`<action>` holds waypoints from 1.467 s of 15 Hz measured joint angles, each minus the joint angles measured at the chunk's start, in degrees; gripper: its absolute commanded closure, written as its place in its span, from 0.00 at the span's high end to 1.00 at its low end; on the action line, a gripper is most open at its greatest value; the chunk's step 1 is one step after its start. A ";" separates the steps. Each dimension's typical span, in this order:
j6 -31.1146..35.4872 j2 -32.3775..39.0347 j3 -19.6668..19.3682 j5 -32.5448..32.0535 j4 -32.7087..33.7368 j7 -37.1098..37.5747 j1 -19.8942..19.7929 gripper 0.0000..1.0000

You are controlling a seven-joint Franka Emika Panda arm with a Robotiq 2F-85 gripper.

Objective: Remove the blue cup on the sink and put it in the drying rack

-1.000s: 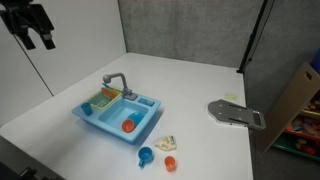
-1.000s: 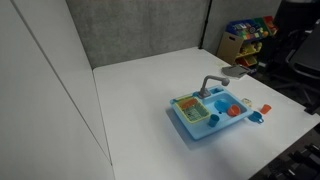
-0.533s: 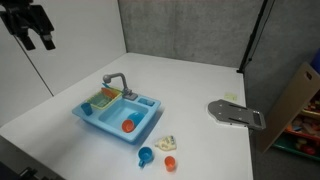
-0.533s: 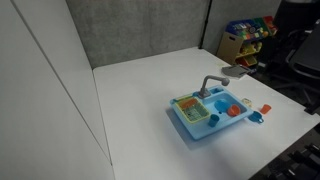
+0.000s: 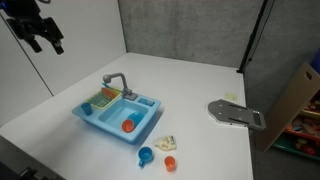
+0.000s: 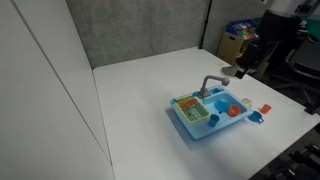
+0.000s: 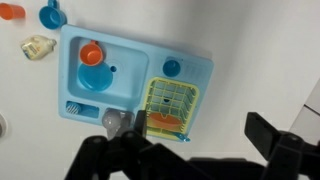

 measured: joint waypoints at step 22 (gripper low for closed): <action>10.92 21.47 -2.50 -4.66 -1.20 4.19 0.15 1.00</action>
